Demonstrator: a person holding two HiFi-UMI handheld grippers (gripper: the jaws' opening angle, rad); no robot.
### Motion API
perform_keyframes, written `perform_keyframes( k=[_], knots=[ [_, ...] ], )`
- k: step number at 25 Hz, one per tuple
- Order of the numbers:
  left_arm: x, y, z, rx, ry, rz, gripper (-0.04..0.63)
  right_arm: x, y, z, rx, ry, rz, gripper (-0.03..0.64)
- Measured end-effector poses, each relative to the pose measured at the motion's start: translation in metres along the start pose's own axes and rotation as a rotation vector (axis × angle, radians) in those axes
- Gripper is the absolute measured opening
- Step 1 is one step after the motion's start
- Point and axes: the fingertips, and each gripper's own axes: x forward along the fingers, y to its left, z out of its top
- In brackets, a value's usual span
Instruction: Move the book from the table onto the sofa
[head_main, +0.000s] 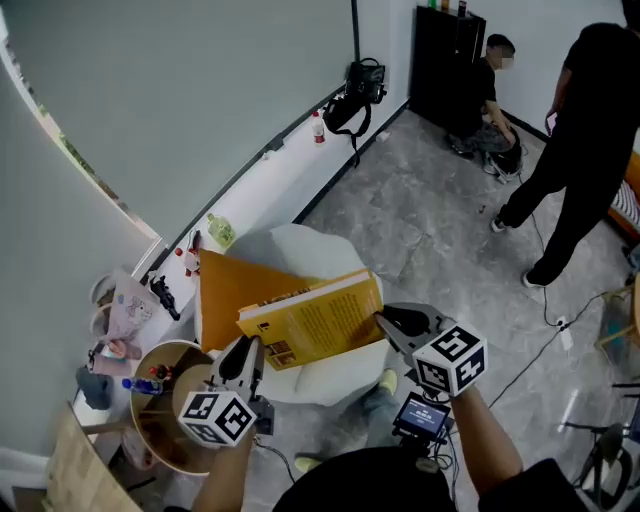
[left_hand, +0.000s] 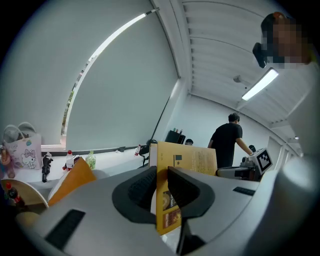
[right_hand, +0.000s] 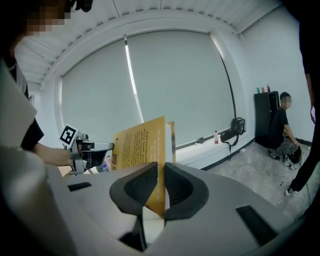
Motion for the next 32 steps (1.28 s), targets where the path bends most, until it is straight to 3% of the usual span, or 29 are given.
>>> perform_keyframes(
  k=[4,11,24,32],
  knots=[
    [0.065,-0.017,0.011,0.007,0.038,0.043,0.077,0.015,-0.071,0.011,0.037,0.007,0.037,0.052],
    [0.119,-0.029,0.009,0.01,0.093,0.071,0.077,0.029,-0.129,0.01,0.08,0.028,0.064,0.052],
    [0.184,-0.004,-0.012,0.035,0.187,0.148,0.077,0.088,-0.189,-0.022,0.181,0.087,0.128,0.054],
    [0.214,0.04,-0.067,-0.016,0.31,0.162,0.077,0.133,-0.204,-0.073,0.262,0.189,0.099,0.055]
  ],
)
